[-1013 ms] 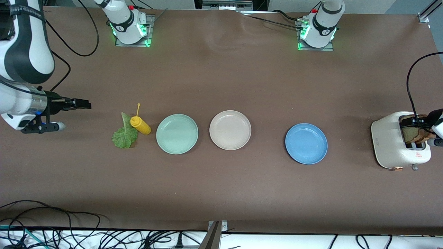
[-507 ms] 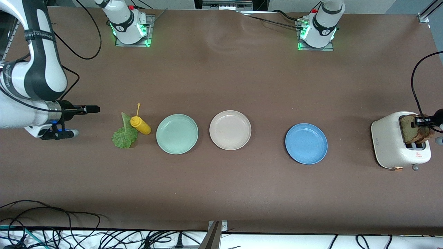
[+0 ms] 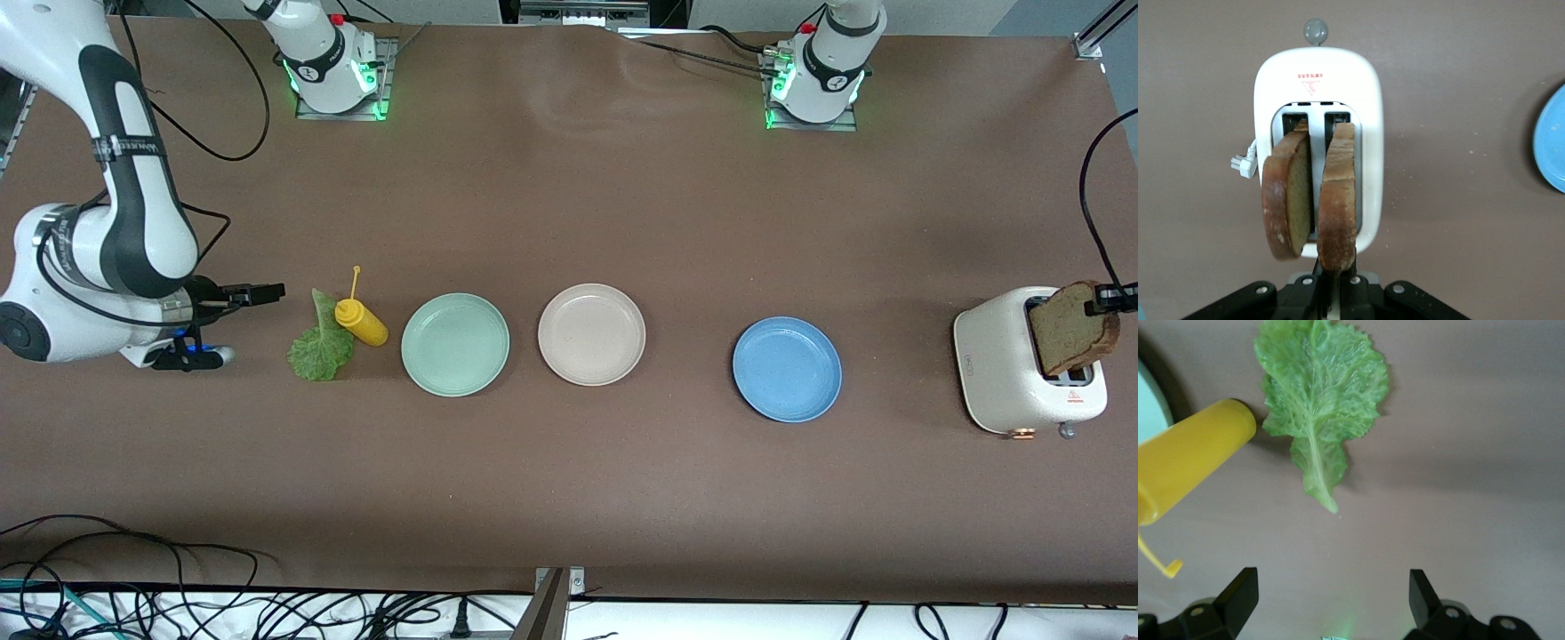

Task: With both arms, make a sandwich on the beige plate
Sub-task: 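Grasp the bread with the left gripper while the right gripper reaches the lettuce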

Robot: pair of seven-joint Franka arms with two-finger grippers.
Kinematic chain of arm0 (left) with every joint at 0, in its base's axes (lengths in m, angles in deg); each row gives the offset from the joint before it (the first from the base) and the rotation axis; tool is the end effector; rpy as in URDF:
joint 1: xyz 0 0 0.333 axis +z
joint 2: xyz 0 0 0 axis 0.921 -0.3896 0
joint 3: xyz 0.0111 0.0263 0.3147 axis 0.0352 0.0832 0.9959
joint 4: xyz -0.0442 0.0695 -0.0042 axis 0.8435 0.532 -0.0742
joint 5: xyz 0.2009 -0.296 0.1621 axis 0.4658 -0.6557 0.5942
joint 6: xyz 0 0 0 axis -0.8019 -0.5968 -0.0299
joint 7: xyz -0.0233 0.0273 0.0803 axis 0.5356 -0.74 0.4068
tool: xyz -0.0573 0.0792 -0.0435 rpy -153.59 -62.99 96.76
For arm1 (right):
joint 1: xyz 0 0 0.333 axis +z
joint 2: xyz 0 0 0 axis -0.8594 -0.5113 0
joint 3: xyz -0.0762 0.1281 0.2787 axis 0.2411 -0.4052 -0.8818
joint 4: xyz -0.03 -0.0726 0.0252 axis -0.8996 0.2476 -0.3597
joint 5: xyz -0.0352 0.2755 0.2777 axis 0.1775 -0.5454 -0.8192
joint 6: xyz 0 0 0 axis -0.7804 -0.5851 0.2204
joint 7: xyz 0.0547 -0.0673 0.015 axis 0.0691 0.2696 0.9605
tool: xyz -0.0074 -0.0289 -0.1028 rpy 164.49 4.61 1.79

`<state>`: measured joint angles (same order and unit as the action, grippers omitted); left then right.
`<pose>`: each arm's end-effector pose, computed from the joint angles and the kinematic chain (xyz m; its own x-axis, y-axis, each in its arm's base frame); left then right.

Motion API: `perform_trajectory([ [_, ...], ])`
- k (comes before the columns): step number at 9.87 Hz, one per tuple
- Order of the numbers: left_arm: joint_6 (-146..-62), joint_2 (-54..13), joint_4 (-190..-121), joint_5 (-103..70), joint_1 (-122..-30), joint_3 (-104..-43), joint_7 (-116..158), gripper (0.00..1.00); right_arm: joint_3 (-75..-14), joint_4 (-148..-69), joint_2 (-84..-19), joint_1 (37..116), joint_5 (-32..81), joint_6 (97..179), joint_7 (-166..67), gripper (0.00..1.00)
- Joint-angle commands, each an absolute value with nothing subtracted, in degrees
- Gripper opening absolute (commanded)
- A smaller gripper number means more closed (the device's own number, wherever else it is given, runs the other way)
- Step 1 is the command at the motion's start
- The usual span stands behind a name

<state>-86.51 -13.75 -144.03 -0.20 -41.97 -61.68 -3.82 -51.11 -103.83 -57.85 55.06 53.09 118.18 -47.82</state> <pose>0.6045 0.2258 0.4584 0.9884 -0.0170 -0.1509 -0.0231 -0.9990 -0.0388 0.6192 -0.0173 0.2853 0.8847 0.0601 -0.4622 -0.0309 -0.9819 -0.1868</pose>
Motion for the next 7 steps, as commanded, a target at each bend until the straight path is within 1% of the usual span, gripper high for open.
perform_trajectory([
  [1, -78.98, -12.31, -138.24, 0.83, -42.72, -65.98, -4.33, 0.0, -51.39, -102.52, -61.61, 54.59, 50.56, 120.3, -47.49, 1.0],
  [4, -77.81, -12.39, -137.33, 0.66, -42.73, -72.92, -3.81, 0.0, -51.74, -102.52, -64.25, 55.11, 50.11, 124.43, -47.58, 1.0],
  [7, -77.72, -13.88, -138.73, -8.1, -44.56, -76.8, -0.14, 0.0, -51.92, -102.52, -66.89, 55.73, 49.59, 125.5, -47.49, 1.0],
])
